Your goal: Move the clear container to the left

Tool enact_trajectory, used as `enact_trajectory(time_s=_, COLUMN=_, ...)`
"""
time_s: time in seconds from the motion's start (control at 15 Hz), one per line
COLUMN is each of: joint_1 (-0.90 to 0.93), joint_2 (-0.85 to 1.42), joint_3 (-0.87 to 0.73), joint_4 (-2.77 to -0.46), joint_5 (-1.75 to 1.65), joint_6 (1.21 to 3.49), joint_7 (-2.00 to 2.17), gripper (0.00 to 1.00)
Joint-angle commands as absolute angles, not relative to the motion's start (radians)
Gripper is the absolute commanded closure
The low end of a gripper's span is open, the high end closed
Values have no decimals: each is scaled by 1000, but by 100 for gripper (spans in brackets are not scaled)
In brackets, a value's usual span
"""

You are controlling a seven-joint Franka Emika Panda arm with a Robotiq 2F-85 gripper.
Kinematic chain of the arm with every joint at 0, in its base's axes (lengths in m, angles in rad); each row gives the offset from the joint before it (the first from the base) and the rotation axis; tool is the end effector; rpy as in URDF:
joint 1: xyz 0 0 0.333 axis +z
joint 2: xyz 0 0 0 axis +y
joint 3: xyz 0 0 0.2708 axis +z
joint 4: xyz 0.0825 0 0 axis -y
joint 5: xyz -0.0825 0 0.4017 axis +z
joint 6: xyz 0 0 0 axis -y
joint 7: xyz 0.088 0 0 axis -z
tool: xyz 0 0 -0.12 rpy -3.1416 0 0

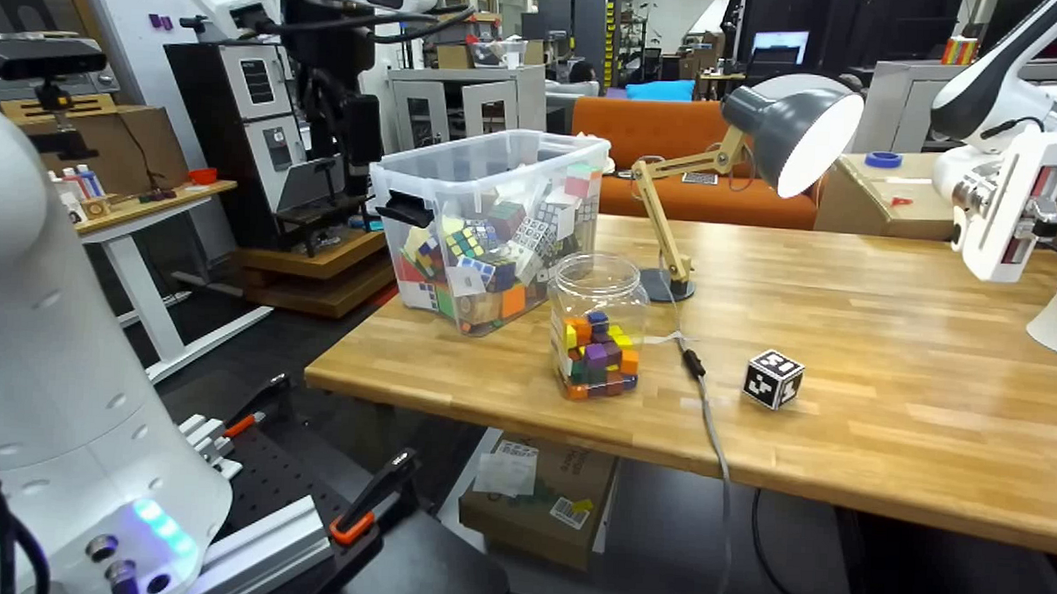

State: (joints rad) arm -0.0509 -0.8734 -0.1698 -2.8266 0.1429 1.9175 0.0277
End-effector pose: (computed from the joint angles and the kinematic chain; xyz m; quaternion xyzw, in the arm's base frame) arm 0.3299 -0.0467 0.3733 -0.9841 0.1173 0.0142 0.1324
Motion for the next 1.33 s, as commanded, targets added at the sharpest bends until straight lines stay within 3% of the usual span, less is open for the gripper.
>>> enact_trajectory(time_s=0.0, joint_1=-77, joint_2=-862, joint_3=-144, joint_4=-2822, joint_5=150, joint_6=1924, joint_7=18, gripper=0)
enact_trajectory(time_s=0.27, joint_1=-116, joint_2=-774, joint_3=-101, joint_4=-2788, joint_5=94, joint_6=2046, joint_7=81, gripper=0)
enact_trajectory(time_s=0.6, joint_1=-141, joint_2=-491, joint_3=-58, joint_4=-2681, joint_5=92, joint_6=2314, joint_7=237, gripper=0)
enact_trajectory(time_s=0.67, joint_1=-123, joint_2=-606, joint_3=-85, joint_4=-2742, joint_5=101, joint_6=2264, joint_7=178, gripper=0)
enact_trajectory(time_s=0.87, joint_1=-123, joint_2=-486, joint_3=-71, joint_4=-2690, joint_5=99, joint_6=2319, joint_7=221, gripper=0)
enact_trajectory(time_s=1.27, joint_1=-126, joint_2=-490, joint_3=-71, joint_4=-2683, joint_5=98, joint_6=2318, joint_7=223, gripper=0)
